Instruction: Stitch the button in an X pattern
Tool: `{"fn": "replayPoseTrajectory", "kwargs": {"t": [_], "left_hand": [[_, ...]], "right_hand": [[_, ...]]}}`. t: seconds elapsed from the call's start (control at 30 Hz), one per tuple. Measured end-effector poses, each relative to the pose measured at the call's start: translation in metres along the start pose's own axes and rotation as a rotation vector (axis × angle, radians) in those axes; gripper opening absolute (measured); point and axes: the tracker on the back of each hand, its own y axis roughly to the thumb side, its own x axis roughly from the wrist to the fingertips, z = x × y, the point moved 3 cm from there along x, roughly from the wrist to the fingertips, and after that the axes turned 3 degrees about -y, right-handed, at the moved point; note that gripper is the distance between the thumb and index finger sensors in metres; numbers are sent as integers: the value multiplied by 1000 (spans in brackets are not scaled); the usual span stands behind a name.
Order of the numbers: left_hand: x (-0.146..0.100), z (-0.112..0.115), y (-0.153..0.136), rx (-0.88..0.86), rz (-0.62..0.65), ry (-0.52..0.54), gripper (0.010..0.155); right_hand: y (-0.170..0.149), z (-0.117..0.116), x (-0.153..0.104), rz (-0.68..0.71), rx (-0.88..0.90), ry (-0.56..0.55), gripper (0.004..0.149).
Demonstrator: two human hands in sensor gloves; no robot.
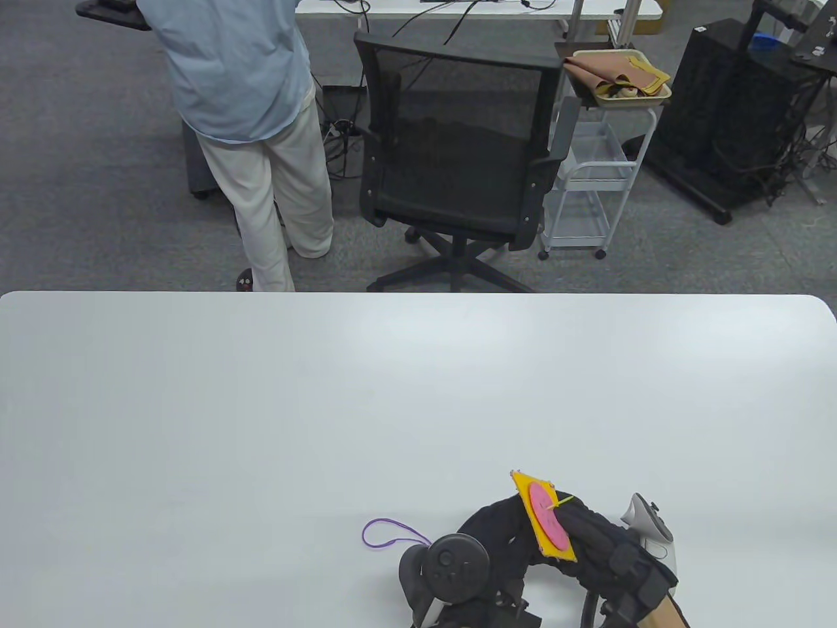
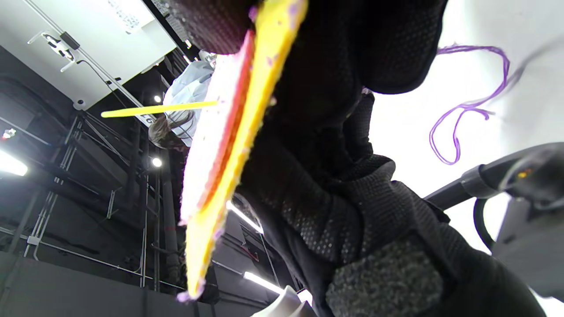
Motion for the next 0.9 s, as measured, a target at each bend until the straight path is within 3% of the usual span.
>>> {"fn": "replayPoseTrajectory", "kwargs": {"t": [0.3,0.63,0.9], "left_hand": [[1,6,-16,-258,-55,-72,58],[1,17,-31,-604,-97,-228,88],[2,21,-35,-580,-151,-316,65]], "right_hand": [[7,4,-4,44,-76,-68,45],[14,8,-8,81,-215,-161,43],[20,10,-11,110,-384,-260,42]]}}
